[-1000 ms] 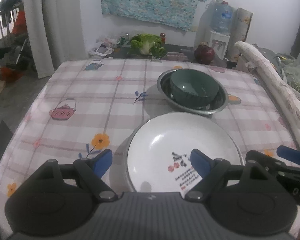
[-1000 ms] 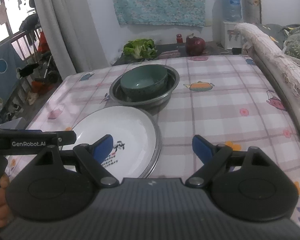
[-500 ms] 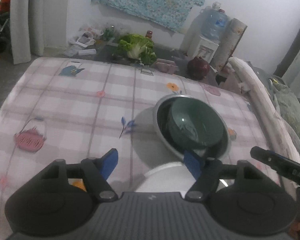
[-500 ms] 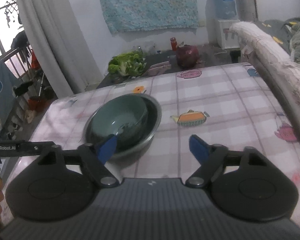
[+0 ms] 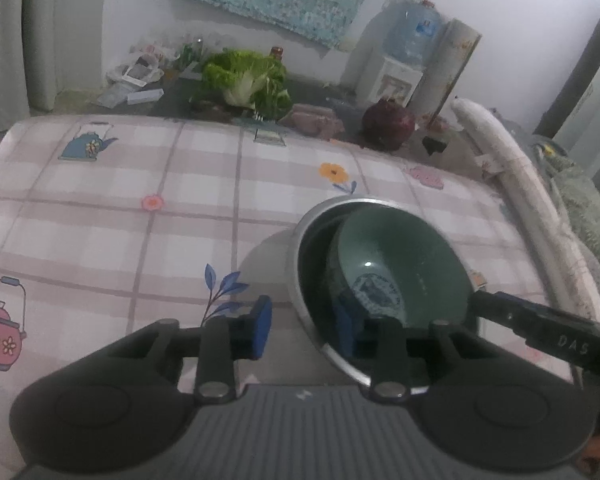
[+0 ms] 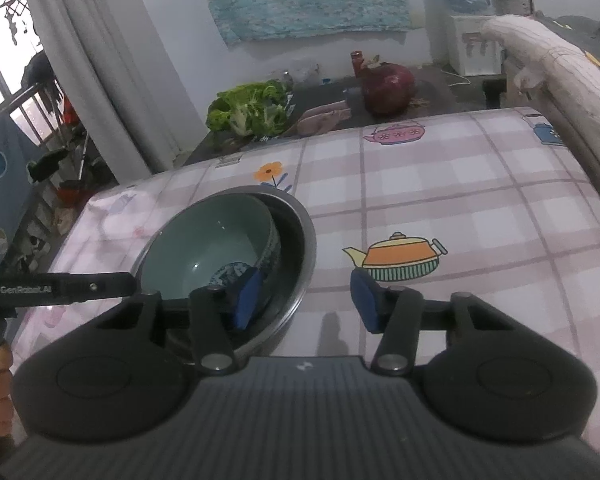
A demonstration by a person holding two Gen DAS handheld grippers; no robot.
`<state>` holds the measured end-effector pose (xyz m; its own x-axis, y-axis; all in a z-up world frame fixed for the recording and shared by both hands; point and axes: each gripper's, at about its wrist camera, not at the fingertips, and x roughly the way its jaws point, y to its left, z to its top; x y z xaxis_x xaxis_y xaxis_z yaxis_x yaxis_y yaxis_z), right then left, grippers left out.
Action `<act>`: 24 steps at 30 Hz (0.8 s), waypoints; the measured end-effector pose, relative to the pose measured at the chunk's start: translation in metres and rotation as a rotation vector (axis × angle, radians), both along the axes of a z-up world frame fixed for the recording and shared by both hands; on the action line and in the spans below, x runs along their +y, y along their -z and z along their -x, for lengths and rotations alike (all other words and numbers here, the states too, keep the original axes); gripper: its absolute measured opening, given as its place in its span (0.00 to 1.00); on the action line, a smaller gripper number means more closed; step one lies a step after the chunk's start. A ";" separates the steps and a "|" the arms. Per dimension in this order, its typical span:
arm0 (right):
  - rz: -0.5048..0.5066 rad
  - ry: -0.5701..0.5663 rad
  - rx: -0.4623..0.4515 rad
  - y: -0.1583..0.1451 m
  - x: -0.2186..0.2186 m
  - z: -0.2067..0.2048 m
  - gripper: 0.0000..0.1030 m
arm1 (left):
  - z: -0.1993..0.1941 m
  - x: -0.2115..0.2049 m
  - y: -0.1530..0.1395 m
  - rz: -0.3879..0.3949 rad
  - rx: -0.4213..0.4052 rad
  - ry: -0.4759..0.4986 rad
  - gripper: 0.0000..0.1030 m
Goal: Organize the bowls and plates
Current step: 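Close both tools on the steel bowl rim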
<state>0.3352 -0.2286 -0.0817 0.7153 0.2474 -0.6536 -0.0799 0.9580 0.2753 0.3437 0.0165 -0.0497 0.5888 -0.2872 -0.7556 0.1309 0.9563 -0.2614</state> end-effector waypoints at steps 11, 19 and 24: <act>-0.001 -0.029 0.035 0.019 0.007 -0.021 0.22 | -0.023 -0.005 0.020 0.008 0.061 0.006 0.22; -0.029 -0.027 0.038 0.027 0.007 -0.032 0.20 | -0.030 -0.010 0.028 0.021 0.068 -0.008 0.15; -0.037 -0.034 0.038 0.029 0.009 -0.035 0.13 | -0.031 -0.011 0.028 0.023 0.069 -0.025 0.14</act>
